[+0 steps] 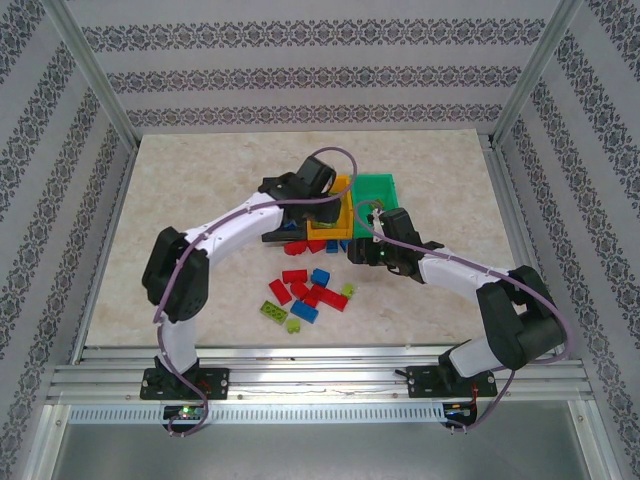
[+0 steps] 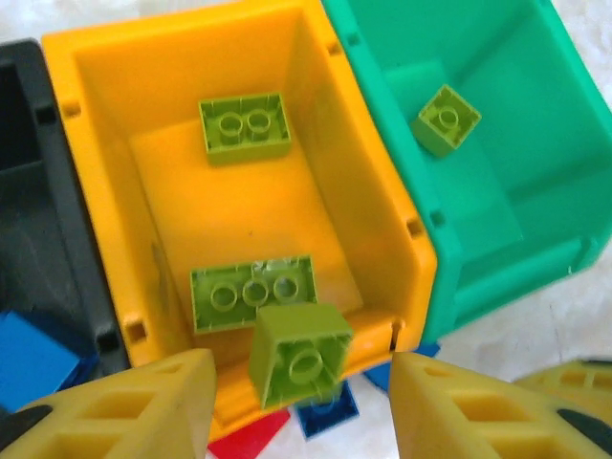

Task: Sort the legos into containers by color
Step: Place the lego in the container, then pick up the lego from the bottom-center of the table.

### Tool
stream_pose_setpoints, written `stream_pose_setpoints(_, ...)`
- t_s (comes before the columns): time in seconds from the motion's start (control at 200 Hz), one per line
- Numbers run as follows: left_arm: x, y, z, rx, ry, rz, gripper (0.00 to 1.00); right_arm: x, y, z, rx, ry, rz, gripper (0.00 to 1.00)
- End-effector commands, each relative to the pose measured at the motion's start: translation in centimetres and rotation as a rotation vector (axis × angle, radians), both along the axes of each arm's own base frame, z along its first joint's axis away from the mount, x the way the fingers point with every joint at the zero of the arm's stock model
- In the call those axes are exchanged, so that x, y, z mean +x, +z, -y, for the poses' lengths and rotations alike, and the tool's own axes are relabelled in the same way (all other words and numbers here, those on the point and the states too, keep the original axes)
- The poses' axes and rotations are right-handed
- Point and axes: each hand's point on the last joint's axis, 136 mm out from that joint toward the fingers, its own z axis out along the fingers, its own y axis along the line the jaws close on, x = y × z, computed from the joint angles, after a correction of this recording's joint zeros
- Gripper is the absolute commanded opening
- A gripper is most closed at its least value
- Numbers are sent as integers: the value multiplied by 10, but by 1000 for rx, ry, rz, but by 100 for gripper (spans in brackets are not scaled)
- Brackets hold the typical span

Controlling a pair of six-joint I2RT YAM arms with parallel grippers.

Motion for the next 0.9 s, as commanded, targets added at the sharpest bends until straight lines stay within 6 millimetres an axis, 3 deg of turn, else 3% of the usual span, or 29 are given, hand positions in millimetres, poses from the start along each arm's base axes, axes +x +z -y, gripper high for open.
stream_pose_setpoints(0.0,5,-1,-14,88,26,-7,58,-1,3,-2,12,3,18,59)
stream_pose_setpoints(0.065,5,1,-15,76,35,-2,63,-1,4,0,12,0,19,59)
stream_pose_setpoints(0.265,-9,3,-24,-12,66,40,65,-1,3,-1,16,-1,18,59)
stream_pose_setpoints(0.58,-52,1,-86,-73,170,103,64,-7,3,-8,31,27,6,59)
stream_pose_setpoints(0.72,-71,-10,-118,-41,203,145,63,-22,-6,-11,19,34,-22,58)
stream_pose_setpoints(0.894,-86,-34,-152,-31,256,137,62,-63,-16,-18,-9,66,-64,58)
